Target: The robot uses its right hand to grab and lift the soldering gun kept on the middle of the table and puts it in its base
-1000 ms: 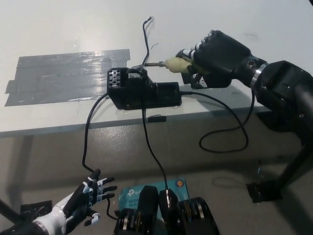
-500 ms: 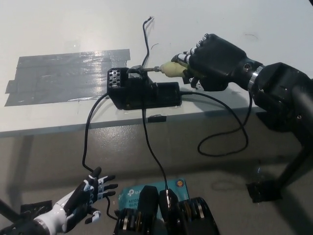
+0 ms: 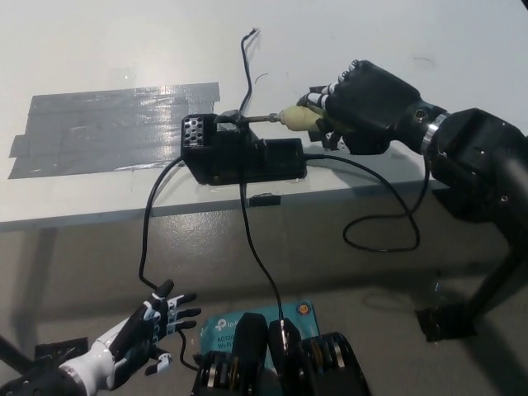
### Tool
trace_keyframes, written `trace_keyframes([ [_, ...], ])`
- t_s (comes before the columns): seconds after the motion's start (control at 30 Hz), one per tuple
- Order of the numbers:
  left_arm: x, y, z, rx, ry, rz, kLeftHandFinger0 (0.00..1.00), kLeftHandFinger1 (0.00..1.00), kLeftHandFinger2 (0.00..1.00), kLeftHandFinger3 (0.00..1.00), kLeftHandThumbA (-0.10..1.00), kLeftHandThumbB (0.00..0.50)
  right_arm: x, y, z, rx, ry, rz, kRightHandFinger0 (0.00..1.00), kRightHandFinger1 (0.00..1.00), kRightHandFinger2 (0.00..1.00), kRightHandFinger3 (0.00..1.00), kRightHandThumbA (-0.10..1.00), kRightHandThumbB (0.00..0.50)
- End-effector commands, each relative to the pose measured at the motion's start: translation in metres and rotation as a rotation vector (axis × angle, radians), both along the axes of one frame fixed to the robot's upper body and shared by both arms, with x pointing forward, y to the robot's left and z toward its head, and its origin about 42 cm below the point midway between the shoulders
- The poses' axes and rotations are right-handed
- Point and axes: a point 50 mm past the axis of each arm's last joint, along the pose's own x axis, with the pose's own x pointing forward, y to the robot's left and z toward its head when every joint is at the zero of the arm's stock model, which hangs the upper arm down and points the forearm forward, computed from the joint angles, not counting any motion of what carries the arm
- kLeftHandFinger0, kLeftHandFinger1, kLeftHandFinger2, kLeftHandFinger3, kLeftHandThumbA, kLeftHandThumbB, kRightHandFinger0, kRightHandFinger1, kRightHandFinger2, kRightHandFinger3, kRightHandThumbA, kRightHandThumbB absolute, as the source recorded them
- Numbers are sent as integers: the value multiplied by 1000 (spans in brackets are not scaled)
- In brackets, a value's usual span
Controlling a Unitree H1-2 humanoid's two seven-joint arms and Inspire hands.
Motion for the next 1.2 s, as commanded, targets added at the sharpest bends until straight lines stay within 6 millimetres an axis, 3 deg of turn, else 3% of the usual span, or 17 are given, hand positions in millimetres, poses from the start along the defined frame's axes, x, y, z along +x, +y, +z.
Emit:
trace_keyframes([
  [0.0, 8, -4, 18, 12, -50, -35, 1000, 1000, 1000, 1000, 1000, 352, 7, -4, 26, 9, -79, -41, 0, 0, 393, 410, -100, 77],
  [0.03, 9, -4, 19, 13, -51, -37, 1000, 1000, 1000, 1000, 1000, 339, 7, -3, 25, 11, -73, -39, 0, 0, 392, 441, -88, 51],
  [0.07, 10, -5, 18, 12, -51, -41, 1000, 1000, 1000, 1000, 1000, 328, 7, -1, 23, 14, -58, -34, 0, 0, 386, 363, -89, 10],
  [0.17, 11, -7, 19, 12, -52, -37, 1000, 1000, 1000, 1000, 1000, 348, 7, 4, 20, 13, -47, -19, 0, 0, 378, 238, -99, 0],
  [0.23, 11, -8, 19, -4, -51, -30, 1000, 1000, 1000, 1000, 1000, 331, 8, 12, 18, -2, -67, 14, 0, 0, 362, 196, -94, 74],
  [0.4, 13, -8, 20, 13, -70, -37, 1000, 1000, 1000, 1000, 1000, 318, 15, 23, 22, 1, -51, 49, 0, 21, 412, 272, -100, 65],
  [0.43, 13, -9, 20, 13, -69, -39, 1000, 1000, 1000, 1000, 1000, 318, 15, 25, 21, -14, -73, 58, 0, 9, 402, 297, -100, 160],
  [0.47, 13, -9, 20, 12, -70, -37, 1000, 1000, 1000, 1000, 1000, 324, 17, 26, 19, -14, -68, 63, 0, 1, 388, 327, -100, 169],
  [0.53, 13, -10, 21, 8, -70, -34, 1000, 1000, 1000, 1000, 1000, 331, 17, 29, 17, -23, -76, 71, 0, 0, 353, 210, -100, 158],
  [0.63, 14, -13, 21, 1, -73, -39, 1000, 1000, 1000, 1000, 1000, 331, 17, 28, 14, -41, -65, 79, 0, 0, 310, 236, -100, 136],
  [0.67, 14, -13, 22, 2, -74, -42, 1000, 1000, 1000, 1000, 1000, 323, 18, 28, 13, -51, -60, 75, 0, 0, 309, 243, -100, 114],
  [0.7, 13, -14, 22, 1, -73, -40, 1000, 1000, 1000, 1000, 1000, 323, 18, 27, 12, -57, -57, 76, 0, 0, 300, 208, -100, 37],
  [0.8, 15, -16, 22, -3, -77, -43, 1000, 1000, 1000, 1000, 1000, 319, 19, 26, 12, -83, -56, 69, 0, 0, 266, 230, -100, 78],
  [0.93, 14, -19, 23, -1, -76, -47, 1000, 1000, 1000, 1000, 1000, 312, 23, 20, 12, -145, -97, 71, 0, 0, 274, 164, -80, 10],
  [1.0, 12, -19, 23, -3, -73, -45, 1000, 1000, 1000, 1000, 1000, 307, 22, 19, 12, -135, -99, 67, 0, 0, 295, 229, -69, 29],
  [1.03, 13, -19, 24, -6, -75, -46, 1000, 1000, 1000, 1000, 1000, 306, 20, 18, 14, -130, -132, 71, 0, 0, 279, 250, -99, 98],
  [1.17, 13, -20, 24, -2, -81, -48, 1000, 1000, 1000, 1000, 1000, 312, 21, 11, 17, -81, -114, 61, 0, 0, 226, 340, -100, 145],
])
